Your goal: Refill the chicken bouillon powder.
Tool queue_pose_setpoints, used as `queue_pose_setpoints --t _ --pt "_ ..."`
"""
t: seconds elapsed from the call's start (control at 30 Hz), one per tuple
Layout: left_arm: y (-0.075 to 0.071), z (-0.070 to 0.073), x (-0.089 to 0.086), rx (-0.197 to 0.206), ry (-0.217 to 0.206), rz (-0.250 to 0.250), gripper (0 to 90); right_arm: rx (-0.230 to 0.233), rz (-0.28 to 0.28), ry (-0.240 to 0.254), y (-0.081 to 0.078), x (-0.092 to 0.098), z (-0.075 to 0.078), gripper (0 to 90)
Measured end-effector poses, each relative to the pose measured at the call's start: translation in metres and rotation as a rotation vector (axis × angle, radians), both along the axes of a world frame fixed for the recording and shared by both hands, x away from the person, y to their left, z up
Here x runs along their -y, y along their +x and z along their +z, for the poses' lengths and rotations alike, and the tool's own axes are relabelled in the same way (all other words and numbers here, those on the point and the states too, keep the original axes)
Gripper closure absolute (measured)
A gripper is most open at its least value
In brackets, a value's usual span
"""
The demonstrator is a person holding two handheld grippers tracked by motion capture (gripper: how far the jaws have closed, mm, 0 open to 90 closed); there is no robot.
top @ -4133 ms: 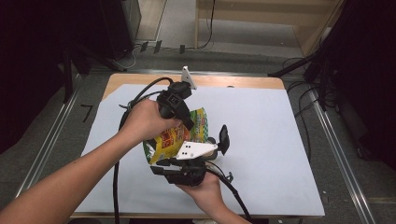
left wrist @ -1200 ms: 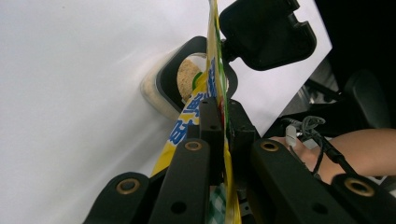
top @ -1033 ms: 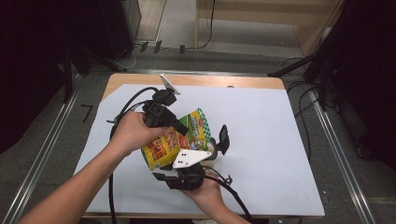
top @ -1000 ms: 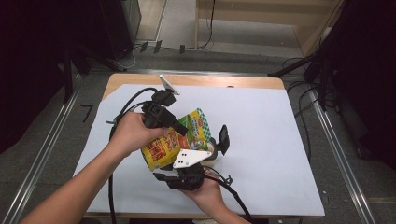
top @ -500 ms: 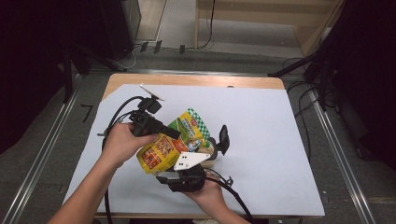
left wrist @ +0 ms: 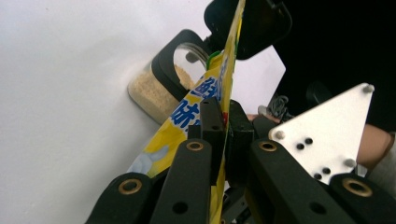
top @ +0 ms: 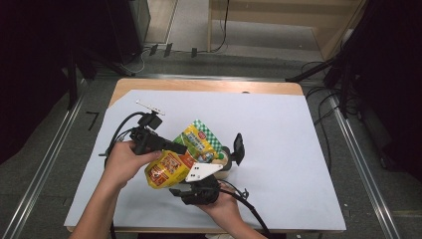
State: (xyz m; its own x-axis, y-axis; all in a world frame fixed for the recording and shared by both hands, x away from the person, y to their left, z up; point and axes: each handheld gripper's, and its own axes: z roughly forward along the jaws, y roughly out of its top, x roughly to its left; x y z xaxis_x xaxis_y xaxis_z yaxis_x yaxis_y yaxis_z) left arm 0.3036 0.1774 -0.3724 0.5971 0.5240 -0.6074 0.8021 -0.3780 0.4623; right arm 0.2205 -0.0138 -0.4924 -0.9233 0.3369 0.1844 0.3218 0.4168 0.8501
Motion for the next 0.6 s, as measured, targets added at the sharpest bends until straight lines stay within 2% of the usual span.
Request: queue_pose_setpoints --t 0.23,0.37,0.6 --pt "0.002 -0.003 -0.004 -0.011 -0.020 0.004 89.5 0.007 -0.005 0.003 0.000 -0.001 -0.002 55.3" --pt "0.001 -0.005 -0.009 -0.033 -0.058 0.007 89.2 -0.011 -0.019 0.006 0.002 -0.001 -0.003 49.9" --pt "-0.002 -0.003 -0.013 -0.021 -0.055 0.014 89.1 -0.016 -0.035 0.009 0.004 0.000 -0.004 47.6"
